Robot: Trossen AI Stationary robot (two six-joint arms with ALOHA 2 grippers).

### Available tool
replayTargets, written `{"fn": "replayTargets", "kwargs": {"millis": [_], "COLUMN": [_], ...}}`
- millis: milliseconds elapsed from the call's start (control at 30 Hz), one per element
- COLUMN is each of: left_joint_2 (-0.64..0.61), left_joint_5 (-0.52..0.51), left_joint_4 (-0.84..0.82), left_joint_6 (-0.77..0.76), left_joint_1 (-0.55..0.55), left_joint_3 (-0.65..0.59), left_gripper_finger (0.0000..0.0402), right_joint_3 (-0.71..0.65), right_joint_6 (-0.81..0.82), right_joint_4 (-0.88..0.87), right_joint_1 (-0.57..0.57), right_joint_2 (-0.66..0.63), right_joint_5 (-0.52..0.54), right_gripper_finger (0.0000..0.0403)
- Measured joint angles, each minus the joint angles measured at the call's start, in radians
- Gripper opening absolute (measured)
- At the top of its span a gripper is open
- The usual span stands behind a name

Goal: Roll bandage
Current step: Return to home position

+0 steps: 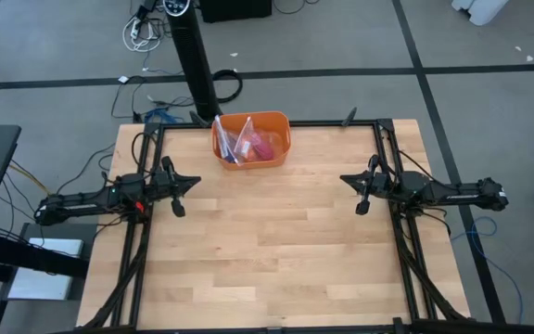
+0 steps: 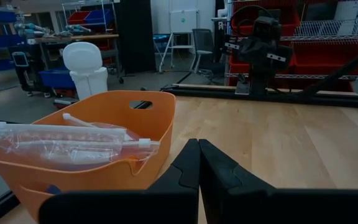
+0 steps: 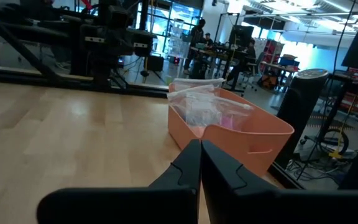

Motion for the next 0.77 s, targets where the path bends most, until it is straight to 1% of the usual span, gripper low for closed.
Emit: {"fn": "replayTargets", "kwargs": {"millis": [767], "left_joint_2": [0.0], "left_joint_5": [0.0], "left_joint_4": [0.0], "left_joint_6": [0.0], "left_joint_1": [0.0], "left_joint_3": [0.0], "left_gripper_finger": [0.0006], "right_joint_3": [0.0], "right_joint_6": [0.0], "right_joint_4": [0.0], "right_joint_1": [0.0], "right_joint_2": [0.0], "right_joint_5": [0.0], "right_gripper_finger": [0.0007]}}
